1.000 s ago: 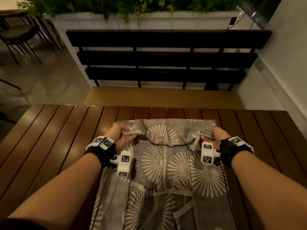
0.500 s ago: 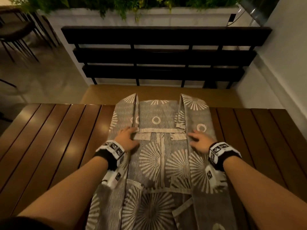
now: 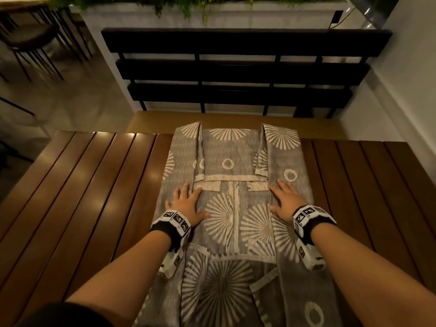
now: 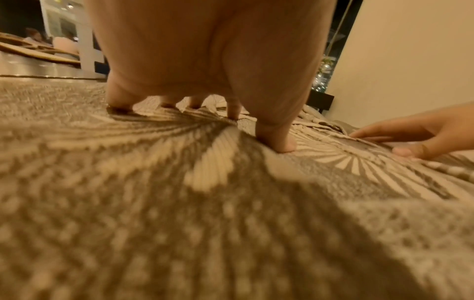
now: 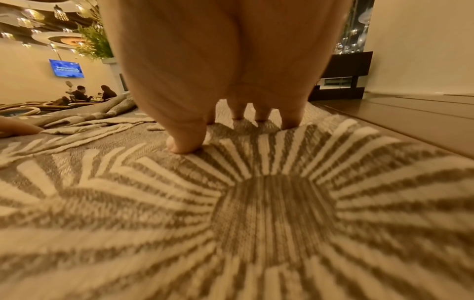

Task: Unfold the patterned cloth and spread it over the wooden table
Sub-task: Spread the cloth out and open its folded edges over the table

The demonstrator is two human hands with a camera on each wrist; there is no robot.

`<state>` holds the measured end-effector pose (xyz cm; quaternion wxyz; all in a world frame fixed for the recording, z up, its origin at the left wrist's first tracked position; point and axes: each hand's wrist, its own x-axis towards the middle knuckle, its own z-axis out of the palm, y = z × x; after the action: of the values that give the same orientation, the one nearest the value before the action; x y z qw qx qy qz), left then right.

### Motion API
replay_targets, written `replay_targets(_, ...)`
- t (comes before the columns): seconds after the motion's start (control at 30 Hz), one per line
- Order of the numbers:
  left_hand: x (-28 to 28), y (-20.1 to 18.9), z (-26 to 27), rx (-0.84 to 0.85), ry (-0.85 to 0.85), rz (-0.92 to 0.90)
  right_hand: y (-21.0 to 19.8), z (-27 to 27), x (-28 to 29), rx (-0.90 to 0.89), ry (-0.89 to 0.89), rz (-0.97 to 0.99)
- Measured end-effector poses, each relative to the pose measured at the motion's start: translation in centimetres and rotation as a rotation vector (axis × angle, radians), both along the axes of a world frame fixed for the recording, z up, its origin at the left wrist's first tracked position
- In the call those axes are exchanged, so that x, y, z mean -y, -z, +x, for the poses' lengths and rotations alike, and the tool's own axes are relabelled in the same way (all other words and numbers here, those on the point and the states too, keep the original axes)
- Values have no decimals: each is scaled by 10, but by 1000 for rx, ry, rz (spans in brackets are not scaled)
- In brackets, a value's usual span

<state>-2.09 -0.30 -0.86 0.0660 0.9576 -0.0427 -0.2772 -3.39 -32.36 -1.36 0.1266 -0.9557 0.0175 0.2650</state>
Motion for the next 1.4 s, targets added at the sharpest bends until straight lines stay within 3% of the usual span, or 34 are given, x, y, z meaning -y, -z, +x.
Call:
replay_targets(0.1, 13, -16, -14, 188, 64, 46, 0, -10, -4, 10, 34, 5)
replay_targets(0.17, 34, -31, -35, 258, 103, -19, -2, -14, -5, 12, 55, -3)
replay_targets(0.23, 55, -39, -69, 181, 50, -100, -3, -16, -7, 9, 74, -16)
replay_targets(0.3, 67, -37, -106, -40, -3, -131, -5, -18, -10, 6, 110, -18)
replay_targets(0.4, 68, -18, -140, -213, 113, -2, -7, -23, -12, 6, 168, -31)
replay_targets(0.57, 45, -14, -111, -132, 231, 65, -16, -40, -14, 42, 212, -140)
replay_targets(0.7, 32, -27, -76, 100, 298, 216, -22, -56, -32, 28, 275, -309)
replay_targets(0.83, 30, -44, -65, 270, 288, 195, -16, -72, -49, 29, 352, -276)
replay_targets(0.9, 29, -46, -70, 255, 223, 28, -16, -76, -56, 14, 362, -245)
replay_targets(1.0, 20, -39, -93, 43, 180, -103, -19, -85, -67, -16, 385, -166)
replay_targets(1.17, -16, -14, -128, -103, 357, 148, -19, -119, -96, 45, 415, -78)
replay_targets(1.4, -51, -15, -106, 7, 197, 178, -11, -135, -113, 79, 241, -114)
